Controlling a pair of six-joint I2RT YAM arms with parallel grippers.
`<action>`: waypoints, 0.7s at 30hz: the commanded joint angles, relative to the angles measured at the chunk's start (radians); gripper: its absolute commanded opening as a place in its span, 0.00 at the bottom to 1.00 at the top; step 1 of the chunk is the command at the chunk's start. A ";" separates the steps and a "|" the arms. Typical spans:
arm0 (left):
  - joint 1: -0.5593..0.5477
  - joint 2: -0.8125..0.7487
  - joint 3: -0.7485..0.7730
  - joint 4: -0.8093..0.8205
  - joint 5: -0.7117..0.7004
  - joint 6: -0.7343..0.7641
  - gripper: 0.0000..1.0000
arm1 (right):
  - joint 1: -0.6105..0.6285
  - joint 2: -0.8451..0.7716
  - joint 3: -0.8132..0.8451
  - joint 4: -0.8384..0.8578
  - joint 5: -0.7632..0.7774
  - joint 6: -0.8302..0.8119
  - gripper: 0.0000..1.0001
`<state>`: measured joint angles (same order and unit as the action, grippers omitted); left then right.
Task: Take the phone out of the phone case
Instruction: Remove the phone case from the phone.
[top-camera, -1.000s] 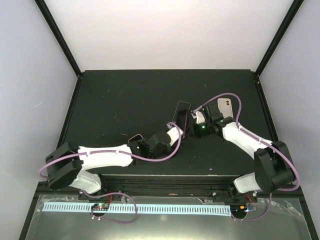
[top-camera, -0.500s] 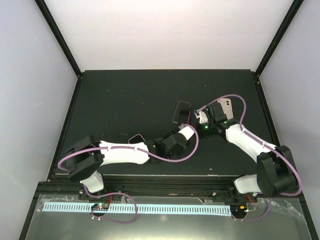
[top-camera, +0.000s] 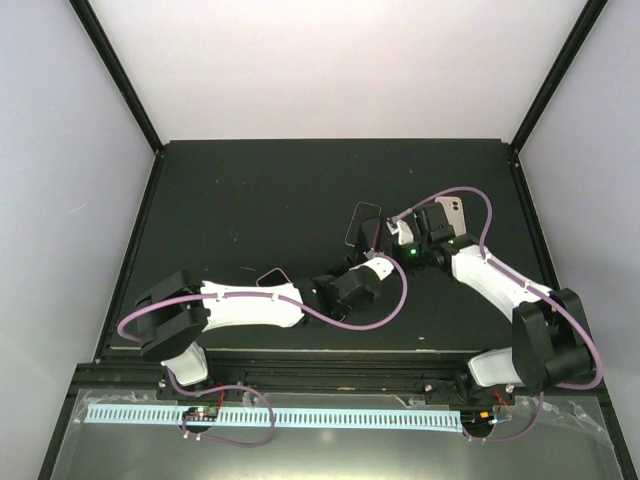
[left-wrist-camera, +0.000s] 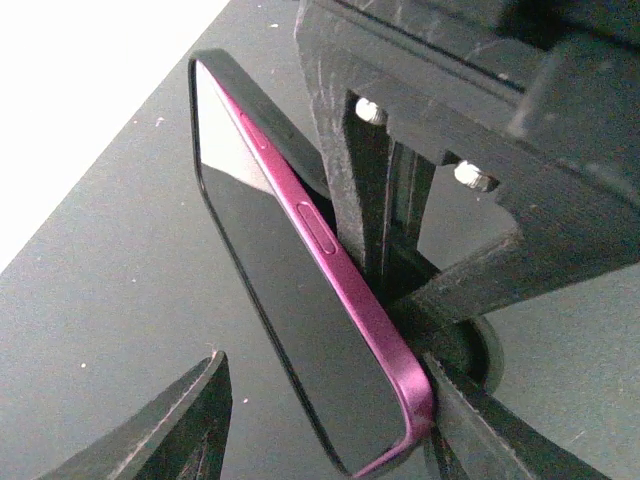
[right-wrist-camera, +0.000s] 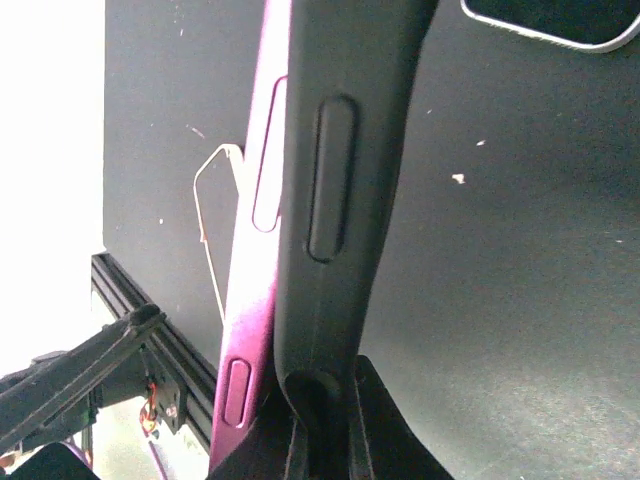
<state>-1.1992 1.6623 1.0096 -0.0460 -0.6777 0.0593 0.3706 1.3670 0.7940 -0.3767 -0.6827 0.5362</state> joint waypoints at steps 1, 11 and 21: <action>0.030 -0.043 -0.006 -0.035 -0.081 0.074 0.54 | 0.010 0.024 0.073 -0.102 -0.165 -0.073 0.01; 0.038 -0.062 -0.018 0.044 -0.155 0.211 0.41 | 0.010 -0.001 0.034 -0.066 -0.274 -0.045 0.01; 0.034 -0.127 -0.093 0.219 -0.245 0.316 0.23 | 0.010 -0.010 0.032 -0.072 -0.327 -0.026 0.01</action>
<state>-1.2072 1.5829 0.9329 0.0746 -0.7185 0.3065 0.3668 1.3788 0.8238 -0.3382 -0.8444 0.5339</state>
